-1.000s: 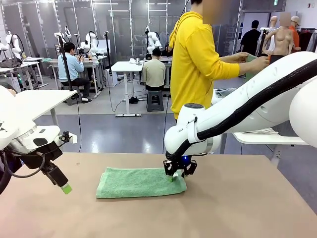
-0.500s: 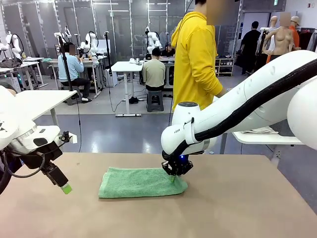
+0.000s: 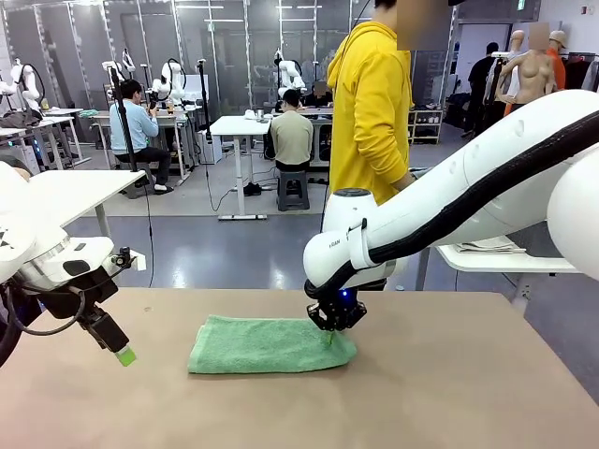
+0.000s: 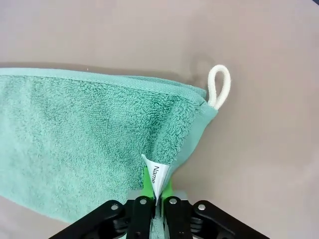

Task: Fold the towels and place them in the basket.
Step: When a person lays out a Towel with hook on the table, fold it in half twice.

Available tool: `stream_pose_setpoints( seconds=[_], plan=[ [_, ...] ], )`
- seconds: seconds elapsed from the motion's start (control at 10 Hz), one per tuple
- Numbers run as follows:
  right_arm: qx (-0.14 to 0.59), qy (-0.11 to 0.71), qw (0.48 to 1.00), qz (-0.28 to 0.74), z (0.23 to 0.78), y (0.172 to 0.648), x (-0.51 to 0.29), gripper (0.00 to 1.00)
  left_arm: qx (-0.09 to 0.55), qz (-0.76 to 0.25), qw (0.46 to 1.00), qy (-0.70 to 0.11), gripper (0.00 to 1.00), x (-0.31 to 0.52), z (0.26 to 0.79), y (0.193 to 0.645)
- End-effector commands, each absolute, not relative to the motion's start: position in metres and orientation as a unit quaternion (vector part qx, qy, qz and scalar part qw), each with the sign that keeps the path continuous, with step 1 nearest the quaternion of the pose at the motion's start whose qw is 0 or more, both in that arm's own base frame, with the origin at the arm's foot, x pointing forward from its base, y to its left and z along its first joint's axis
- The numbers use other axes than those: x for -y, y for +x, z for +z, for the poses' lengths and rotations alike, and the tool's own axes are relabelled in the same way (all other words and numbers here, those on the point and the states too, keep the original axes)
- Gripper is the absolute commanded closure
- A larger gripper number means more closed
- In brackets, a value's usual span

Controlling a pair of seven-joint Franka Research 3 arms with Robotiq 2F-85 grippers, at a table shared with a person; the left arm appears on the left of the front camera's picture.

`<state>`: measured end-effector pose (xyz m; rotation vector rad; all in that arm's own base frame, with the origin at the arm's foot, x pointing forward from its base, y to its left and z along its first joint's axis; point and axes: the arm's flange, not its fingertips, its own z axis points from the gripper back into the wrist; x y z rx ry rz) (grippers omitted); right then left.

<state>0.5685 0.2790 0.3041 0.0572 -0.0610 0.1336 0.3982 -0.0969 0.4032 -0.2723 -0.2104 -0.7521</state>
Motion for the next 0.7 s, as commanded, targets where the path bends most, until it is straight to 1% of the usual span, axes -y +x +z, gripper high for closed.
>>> stream_pose_setpoints(
  seconds=[0.0,0.3,0.6],
  plan=[
    [0.026,0.005,0.997,0.069,0.322,0.560,-0.247,1.00,0.100,-0.361,0.918,-0.127,0.00,0.098,0.404,0.402],
    [0.074,-0.055,0.994,0.057,0.361,0.544,-0.195,1.00,0.100,-0.361,0.918,-0.127,0.00,0.098,0.404,0.402],
    [0.117,-0.064,0.988,0.083,0.403,0.524,-0.196,1.00,0.100,-0.361,0.918,-0.127,0.00,0.098,0.404,0.402]
  ],
)
